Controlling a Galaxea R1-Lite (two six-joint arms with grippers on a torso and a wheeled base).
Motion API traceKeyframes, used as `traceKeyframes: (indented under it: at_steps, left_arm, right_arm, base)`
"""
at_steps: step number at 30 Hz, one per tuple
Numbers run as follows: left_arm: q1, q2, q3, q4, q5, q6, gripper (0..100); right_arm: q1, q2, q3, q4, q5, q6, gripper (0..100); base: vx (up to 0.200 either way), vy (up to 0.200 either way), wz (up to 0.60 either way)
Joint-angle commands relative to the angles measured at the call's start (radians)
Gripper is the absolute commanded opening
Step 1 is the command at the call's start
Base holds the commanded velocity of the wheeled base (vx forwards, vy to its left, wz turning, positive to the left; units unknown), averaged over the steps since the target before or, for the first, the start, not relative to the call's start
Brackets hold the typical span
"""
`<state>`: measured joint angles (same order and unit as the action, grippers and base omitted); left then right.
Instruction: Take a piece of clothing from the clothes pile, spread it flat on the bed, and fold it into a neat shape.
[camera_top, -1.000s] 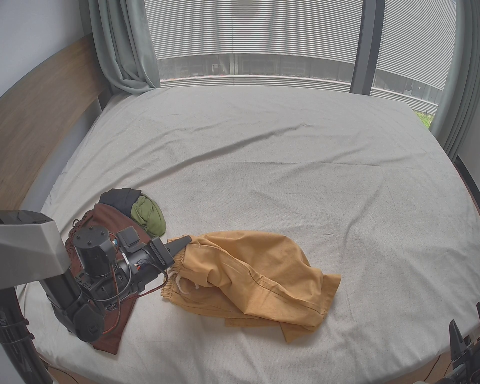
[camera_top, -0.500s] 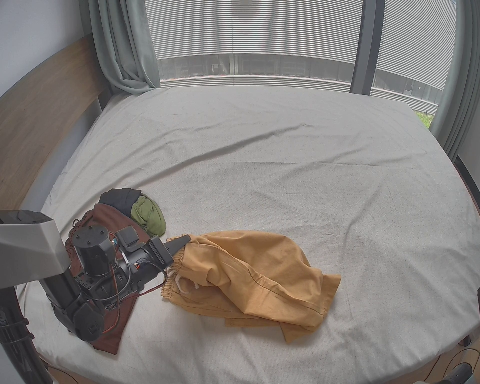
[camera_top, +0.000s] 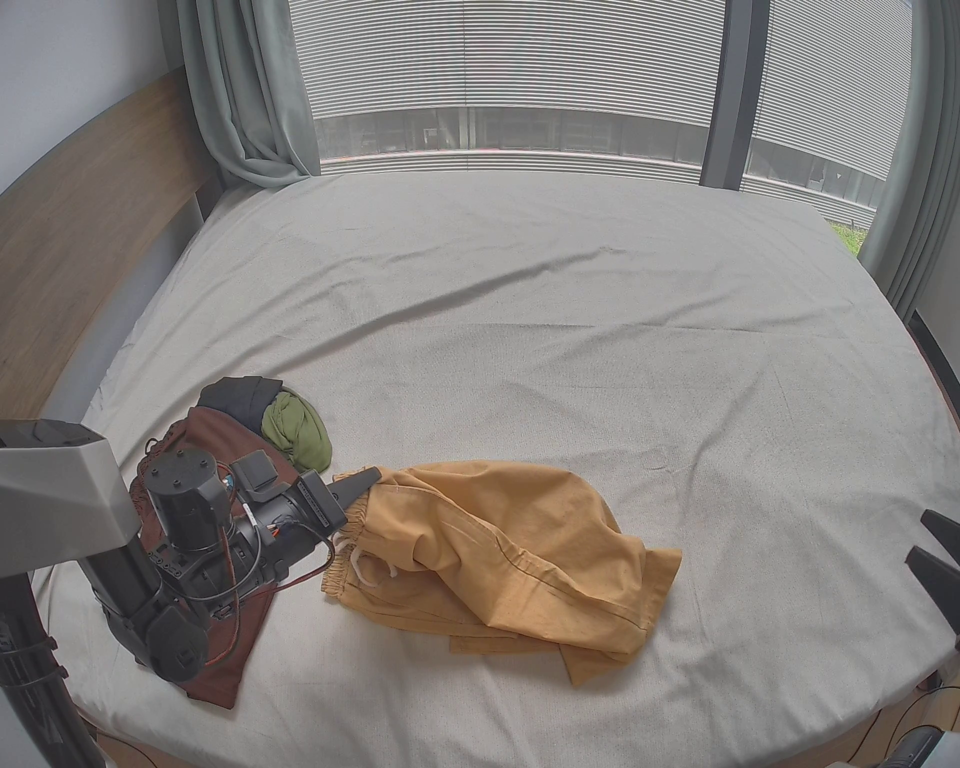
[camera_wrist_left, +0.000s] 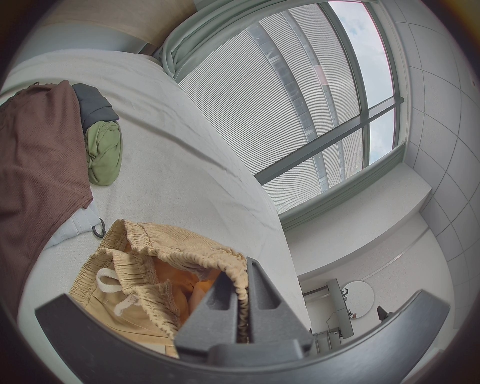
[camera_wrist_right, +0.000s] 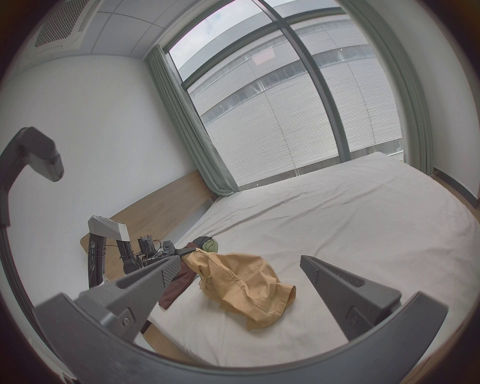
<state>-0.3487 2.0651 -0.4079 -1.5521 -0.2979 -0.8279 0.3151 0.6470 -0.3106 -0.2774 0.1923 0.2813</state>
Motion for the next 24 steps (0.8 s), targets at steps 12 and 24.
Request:
traceKeyframes:
  at_steps: [12,24]
  left_arm:
    - [-0.001,-0.005,0.001,-0.002,0.000,0.001,0]
    - [0.004,0.001,-0.011,-0.002,0.000,0.000,0]
  right_arm:
    - [0.015,0.411,-0.208,-0.017,0.052,-0.033,100]
    - [0.013,0.600,-0.102,-0.197,0.096,0.013,100]
  base:
    - [0.000,0.000,0.00]
    - [0.000,0.000,0.00]
